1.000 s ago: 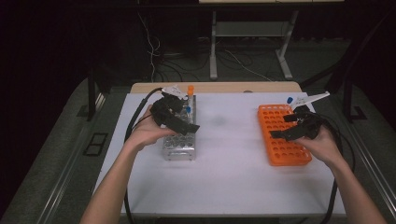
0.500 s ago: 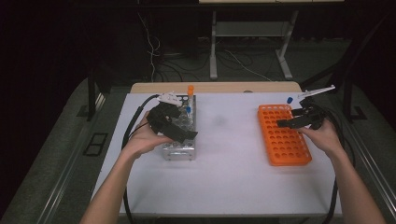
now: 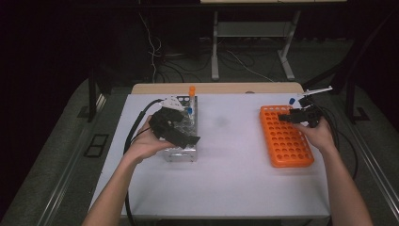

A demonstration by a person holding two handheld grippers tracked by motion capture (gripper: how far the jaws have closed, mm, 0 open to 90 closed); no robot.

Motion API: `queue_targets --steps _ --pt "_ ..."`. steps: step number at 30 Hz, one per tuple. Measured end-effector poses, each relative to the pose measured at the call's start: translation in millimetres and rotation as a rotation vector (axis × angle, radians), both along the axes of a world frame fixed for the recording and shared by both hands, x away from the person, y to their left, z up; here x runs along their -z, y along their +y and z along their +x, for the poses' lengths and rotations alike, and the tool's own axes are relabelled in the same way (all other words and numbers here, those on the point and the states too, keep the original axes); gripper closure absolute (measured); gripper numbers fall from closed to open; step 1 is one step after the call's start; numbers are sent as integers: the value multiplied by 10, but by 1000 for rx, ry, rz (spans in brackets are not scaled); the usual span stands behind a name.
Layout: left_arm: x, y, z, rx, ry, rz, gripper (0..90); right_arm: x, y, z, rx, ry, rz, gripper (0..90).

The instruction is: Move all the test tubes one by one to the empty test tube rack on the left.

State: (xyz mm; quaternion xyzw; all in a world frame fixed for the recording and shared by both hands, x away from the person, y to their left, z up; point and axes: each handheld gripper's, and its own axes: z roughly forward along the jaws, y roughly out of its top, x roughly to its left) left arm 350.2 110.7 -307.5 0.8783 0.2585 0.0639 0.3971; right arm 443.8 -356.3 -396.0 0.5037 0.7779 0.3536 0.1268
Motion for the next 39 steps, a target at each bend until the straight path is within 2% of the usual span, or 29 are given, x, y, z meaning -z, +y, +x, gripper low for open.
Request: queue_targets --steps 7,14,18,22,25,28,31,35,37,39 --pt "18 3 -7 5 0 4 0 65 32 65 80 -37 -44 522" --pt "23 8 -13 3 3 3 0 86 52 90 117 -81 -75 721" --pt "22 3 -9 7 1 4 0 69 70 87 117 -98 -105 754" --pt "23 -4 -1 8 5 2 0 -38 77 36 109 -126 -125 757" --pt "27 -14 -1 11 8 0 0 -168 98 -27 93 -146 -153 757" --pt "30 -22 0 14 8 1 0 -297 138 -104 58 -154 -131 757" --pt "26 -35 -4 16 7 0 0 -399 210 -180 15 -156 -135 757" --pt "0 -57 -11 25 4 6 0 -510 299 -274 -44 -146 -113 757" --pt "-16 -70 -16 27 2 8 0 -553 340 -315 -71 -130 -92 758" --pt "-30 -86 -21 31 0 10 0 -583 392 -361 -105 -112 -92 758"
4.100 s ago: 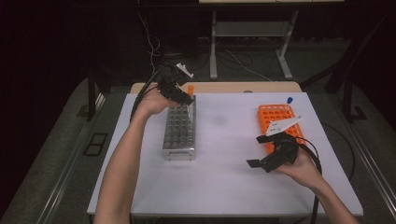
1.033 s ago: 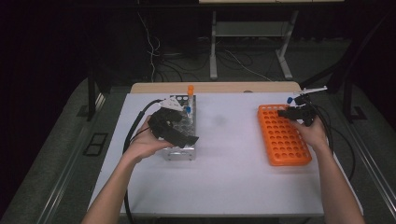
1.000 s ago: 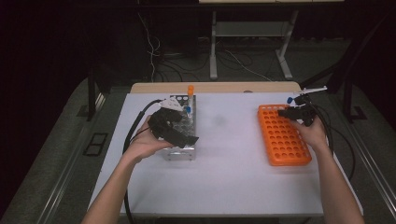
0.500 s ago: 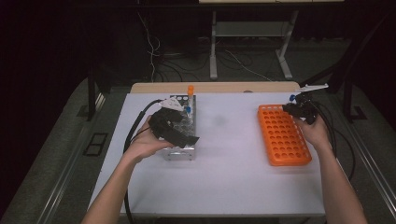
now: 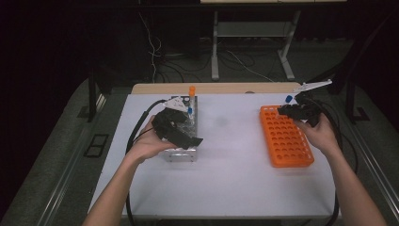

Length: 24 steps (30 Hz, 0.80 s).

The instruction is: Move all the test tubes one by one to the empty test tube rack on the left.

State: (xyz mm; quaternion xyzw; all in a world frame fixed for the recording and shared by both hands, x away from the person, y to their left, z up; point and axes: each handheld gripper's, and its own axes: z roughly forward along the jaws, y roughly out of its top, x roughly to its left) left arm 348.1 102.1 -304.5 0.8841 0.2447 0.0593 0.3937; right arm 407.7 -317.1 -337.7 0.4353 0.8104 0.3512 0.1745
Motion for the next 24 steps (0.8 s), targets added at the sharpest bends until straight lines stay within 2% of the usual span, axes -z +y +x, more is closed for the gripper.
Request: queue_targets --steps 6,12,21,24 --pt "-36 -73 -2 17 -6 8 0 -63 215 -178 -130 51 10 759" --pt "-76 -196 -10 53 -13 20 0 -79 508 -336 -252 85 -12 759" --pt "-156 -408 -39 121 -25 27 34 -4 964 -524 -408 130 -53 759" --pt "-161 -471 -48 145 -22 43 53 31 1094 -574 -451 140 -58 759"
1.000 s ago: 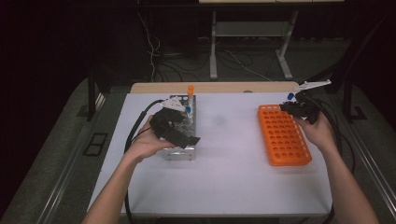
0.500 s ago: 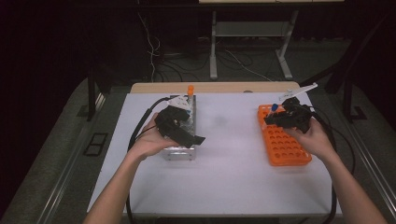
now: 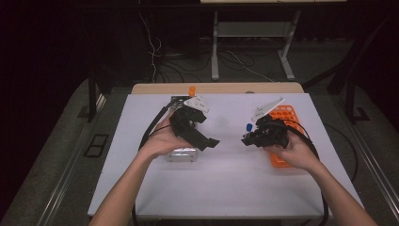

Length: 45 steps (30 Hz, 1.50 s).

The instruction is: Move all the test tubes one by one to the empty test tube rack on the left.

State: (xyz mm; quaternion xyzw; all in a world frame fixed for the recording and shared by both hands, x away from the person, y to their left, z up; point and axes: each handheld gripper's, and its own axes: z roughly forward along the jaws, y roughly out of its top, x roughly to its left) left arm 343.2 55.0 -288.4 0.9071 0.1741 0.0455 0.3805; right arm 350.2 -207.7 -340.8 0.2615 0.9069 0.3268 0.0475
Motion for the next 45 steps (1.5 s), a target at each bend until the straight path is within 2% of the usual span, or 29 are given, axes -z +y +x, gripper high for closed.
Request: queue_targets --steps 5,10,20,26,32,40,45 --pt "4 -78 -3 40 5 16 96 55 201 -80 -78 8 -21 759" --pt "33 -151 -11 84 19 40 156 80 385 -173 -132 21 -35 759" --pt "122 -270 -54 212 63 93 386 85 647 -336 -212 14 -42 759" --pt "138 -287 -61 245 81 104 583 89 726 -380 -224 1 -37 759" --pt "132 -281 -73 278 58 114 719 98 735 -374 -221 -1 -19 757" --pt "111 -251 -55 272 72 100 739 95 723 -378 -218 -30 -10 752" --pt "63 -220 -31 261 58 104 741 95 691 -381 -219 -48 -3 684"
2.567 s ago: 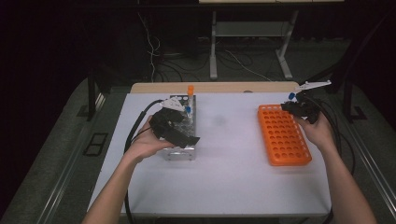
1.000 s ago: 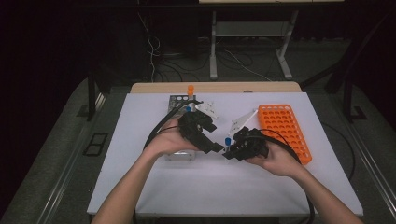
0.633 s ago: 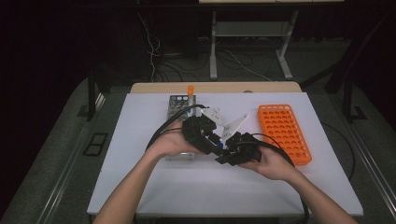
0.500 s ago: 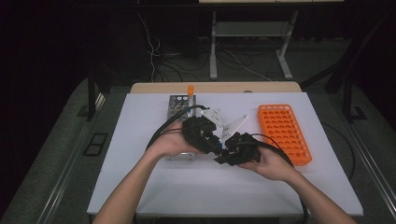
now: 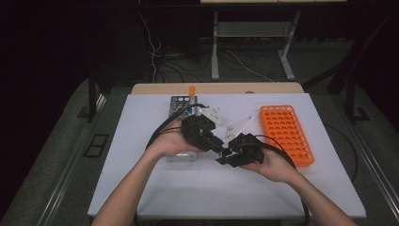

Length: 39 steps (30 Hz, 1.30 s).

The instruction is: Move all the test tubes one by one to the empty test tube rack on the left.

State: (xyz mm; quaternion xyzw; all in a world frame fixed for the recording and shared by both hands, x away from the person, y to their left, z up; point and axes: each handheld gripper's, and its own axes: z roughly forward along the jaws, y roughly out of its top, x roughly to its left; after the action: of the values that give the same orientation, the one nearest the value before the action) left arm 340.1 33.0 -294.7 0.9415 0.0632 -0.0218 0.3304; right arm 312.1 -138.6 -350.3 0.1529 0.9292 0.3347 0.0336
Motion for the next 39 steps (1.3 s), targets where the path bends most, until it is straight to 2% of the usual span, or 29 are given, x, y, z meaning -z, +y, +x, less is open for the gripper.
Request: queue_targets --steps 6,16,19,24,25,27,28,30,39 --pt "-74 51 37 -26 -6 -14 741 -35 -100 1 23 -9 32 622" --pt "-168 141 100 -67 -21 -23 741 -94 -321 6 101 -21 96 498" --pt "-176 168 122 -83 -26 -24 741 -93 -379 -1 131 -36 111 412" --pt "-180 226 174 -108 -28 -25 742 -37 -464 -5 212 -46 128 173" --pt "-179 236 184 -112 -32 -23 742 -20 -485 -9 218 -37 136 130" --pt "-183 259 204 -122 -34 -21 742 13 -540 -26 231 -29 164 109" --pt "-186 270 215 -128 -34 -23 742 28 -569 -44 253 -40 176 102" --pt "-197 295 240 -138 -35 -24 742 61 -631 -75 262 -29 213 3" --pt "-242 395 351 -188 -45 -35 742 163 -828 -216 306 0 277 3"
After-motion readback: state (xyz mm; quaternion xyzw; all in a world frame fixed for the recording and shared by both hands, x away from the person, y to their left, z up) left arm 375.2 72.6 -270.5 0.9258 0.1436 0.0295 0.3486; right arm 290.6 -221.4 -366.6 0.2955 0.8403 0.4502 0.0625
